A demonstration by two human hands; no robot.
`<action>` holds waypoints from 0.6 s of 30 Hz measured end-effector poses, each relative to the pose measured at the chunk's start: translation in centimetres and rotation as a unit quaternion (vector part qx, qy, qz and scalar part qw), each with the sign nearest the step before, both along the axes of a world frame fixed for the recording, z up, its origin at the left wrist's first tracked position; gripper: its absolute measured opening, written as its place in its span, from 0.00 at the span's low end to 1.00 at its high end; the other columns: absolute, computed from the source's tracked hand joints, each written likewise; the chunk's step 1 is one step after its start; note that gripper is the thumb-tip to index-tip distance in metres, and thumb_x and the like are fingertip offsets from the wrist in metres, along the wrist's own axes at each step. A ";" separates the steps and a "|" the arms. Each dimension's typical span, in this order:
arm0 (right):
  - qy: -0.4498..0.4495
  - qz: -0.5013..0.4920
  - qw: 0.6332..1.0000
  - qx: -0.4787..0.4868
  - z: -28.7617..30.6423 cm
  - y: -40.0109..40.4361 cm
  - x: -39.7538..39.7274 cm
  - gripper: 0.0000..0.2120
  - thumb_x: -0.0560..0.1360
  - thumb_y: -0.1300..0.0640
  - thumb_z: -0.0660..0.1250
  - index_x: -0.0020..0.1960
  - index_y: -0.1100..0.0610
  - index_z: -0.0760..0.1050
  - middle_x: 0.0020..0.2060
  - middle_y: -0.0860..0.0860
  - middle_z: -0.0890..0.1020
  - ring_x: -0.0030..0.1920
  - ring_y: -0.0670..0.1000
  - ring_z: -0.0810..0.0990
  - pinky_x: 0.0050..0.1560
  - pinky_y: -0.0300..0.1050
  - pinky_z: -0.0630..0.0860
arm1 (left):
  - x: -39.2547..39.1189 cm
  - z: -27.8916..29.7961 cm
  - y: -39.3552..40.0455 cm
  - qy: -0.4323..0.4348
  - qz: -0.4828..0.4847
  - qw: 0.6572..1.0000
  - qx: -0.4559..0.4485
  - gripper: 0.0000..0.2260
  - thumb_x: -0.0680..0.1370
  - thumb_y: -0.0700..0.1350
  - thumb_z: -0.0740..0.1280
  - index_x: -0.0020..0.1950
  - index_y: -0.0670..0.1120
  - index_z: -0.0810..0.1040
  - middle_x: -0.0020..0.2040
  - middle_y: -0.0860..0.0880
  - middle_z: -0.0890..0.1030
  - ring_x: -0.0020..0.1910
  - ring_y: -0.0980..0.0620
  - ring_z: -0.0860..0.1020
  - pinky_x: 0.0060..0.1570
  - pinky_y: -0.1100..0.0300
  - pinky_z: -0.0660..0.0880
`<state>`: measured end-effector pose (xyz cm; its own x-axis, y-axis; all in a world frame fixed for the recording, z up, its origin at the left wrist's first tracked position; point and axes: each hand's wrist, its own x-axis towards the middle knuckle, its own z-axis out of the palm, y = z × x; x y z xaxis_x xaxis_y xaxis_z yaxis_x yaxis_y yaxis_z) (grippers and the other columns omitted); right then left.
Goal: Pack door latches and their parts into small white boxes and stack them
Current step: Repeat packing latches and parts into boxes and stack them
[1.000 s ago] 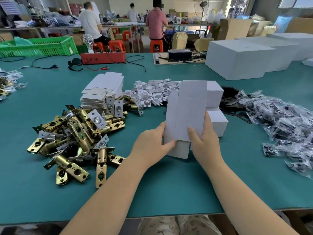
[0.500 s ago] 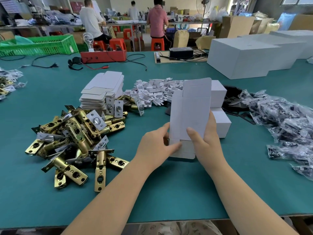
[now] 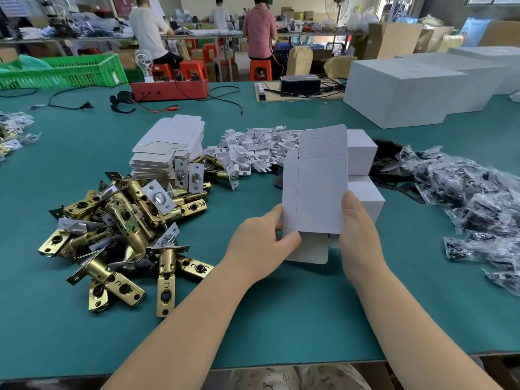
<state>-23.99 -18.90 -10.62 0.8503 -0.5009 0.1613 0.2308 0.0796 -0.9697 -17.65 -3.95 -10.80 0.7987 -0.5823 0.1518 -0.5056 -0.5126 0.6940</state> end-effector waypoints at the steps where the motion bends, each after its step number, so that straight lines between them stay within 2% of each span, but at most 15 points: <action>1: 0.009 0.023 0.998 0.058 0.1 -0.3 -0.1 0.14 0.81 0.45 0.54 0.51 0.43 0.79 0.47 0.38 0.84 0.48 0.39 0.82 0.44 0.36 0.76 | 0.0 0.1 0.0 0.002 -0.005 1.000 -0.005 0.19 0.71 0.55 0.58 0.59 0.52 0.74 0.45 0.50 0.84 0.30 0.54 0.70 0.41 0.50 0.76; 3: 0.023 0.078 0.983 0.164 0.3 -0.9 -0.2 0.17 0.77 0.43 0.58 0.58 0.50 0.78 0.53 0.48 0.84 0.54 0.48 0.82 0.48 0.46 0.77 | -0.2 0.3 0.1 0.015 -0.018 1.000 -0.020 0.20 0.71 0.55 0.58 0.61 0.52 0.74 0.46 0.52 0.84 0.29 0.55 0.69 0.41 0.53 0.75; 5: 0.007 0.137 0.971 0.198 0.5 -1.3 -0.4 0.22 0.74 0.42 0.60 0.62 0.53 0.77 0.58 0.53 0.82 0.58 0.53 0.81 0.51 0.50 0.78 | -0.4 0.4 0.3 0.043 -0.040 0.998 -0.036 0.20 0.72 0.54 0.58 0.62 0.55 0.75 0.45 0.55 0.84 0.31 0.54 0.71 0.40 0.56 0.74; 7: -0.012 0.184 0.962 0.200 0.6 -1.4 -0.6 0.20 0.74 0.42 0.61 0.58 0.51 0.81 0.58 0.53 0.82 0.57 0.53 0.81 0.49 0.48 0.80 | -0.6 0.4 0.4 0.075 -0.060 0.994 -0.057 0.21 0.71 0.52 0.58 0.64 0.60 0.75 0.41 0.58 0.83 0.32 0.48 0.70 0.35 0.61 0.71; 9: -0.018 0.200 0.960 0.198 0.6 -1.5 -0.7 0.17 0.73 0.43 0.62 0.55 0.48 0.83 0.57 0.52 0.82 0.57 0.52 0.81 0.48 0.46 0.80 | -0.7 0.6 0.6 0.107 -0.073 0.988 -0.086 0.23 0.71 0.49 0.58 0.65 0.62 0.75 0.39 0.63 0.83 0.31 0.51 0.67 0.33 0.65 0.69; 10: -0.019 0.198 0.962 0.189 0.5 -1.6 -0.6 0.16 0.73 0.43 0.62 0.54 0.47 0.83 0.56 0.51 0.83 0.57 0.52 0.81 0.48 0.46 0.80 | -0.7 0.8 0.6 0.124 -0.079 0.984 -0.103 0.23 0.71 0.48 0.58 0.64 0.64 0.75 0.42 0.62 0.84 0.33 0.53 0.69 0.36 0.62 0.72; 12: -0.023 0.187 0.967 0.174 0.3 -1.7 -0.5 0.15 0.73 0.44 0.63 0.53 0.48 0.83 0.55 0.51 0.83 0.55 0.51 0.82 0.47 0.45 0.80 | -0.5 1.0 0.7 0.156 -0.090 0.974 -0.139 0.23 0.71 0.45 0.58 0.60 0.66 0.76 0.46 0.53 0.85 0.38 0.51 0.72 0.40 0.53 0.75; 15: -0.004 0.140 0.978 0.157 0.2 -1.8 -0.2 0.14 0.71 0.49 0.67 0.53 0.52 0.83 0.52 0.53 0.84 0.51 0.52 0.84 0.42 0.46 0.81 | -0.4 1.1 0.7 0.182 -0.111 0.962 -0.172 0.21 0.71 0.42 0.59 0.58 0.58 0.81 0.49 0.44 0.84 0.39 0.53 0.74 0.40 0.60 0.76; 18: 0.030 0.102 0.986 0.127 -0.1 -1.8 0.2 0.18 0.69 0.50 0.69 0.57 0.55 0.78 0.50 0.53 0.85 0.48 0.52 0.84 0.40 0.47 0.80 | -0.3 1.1 0.9 0.218 -0.126 0.951 -0.182 0.15 0.68 0.42 0.61 0.48 0.50 0.84 0.44 0.40 0.81 0.40 0.48 0.74 0.40 0.59 0.75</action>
<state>-23.80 -20.73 -10.75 0.9415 -0.3369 -0.0003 0.1284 0.3598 -0.9241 -17.96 -3.06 -9.73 0.6742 -0.7356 0.0661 -0.2039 -0.0993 0.9739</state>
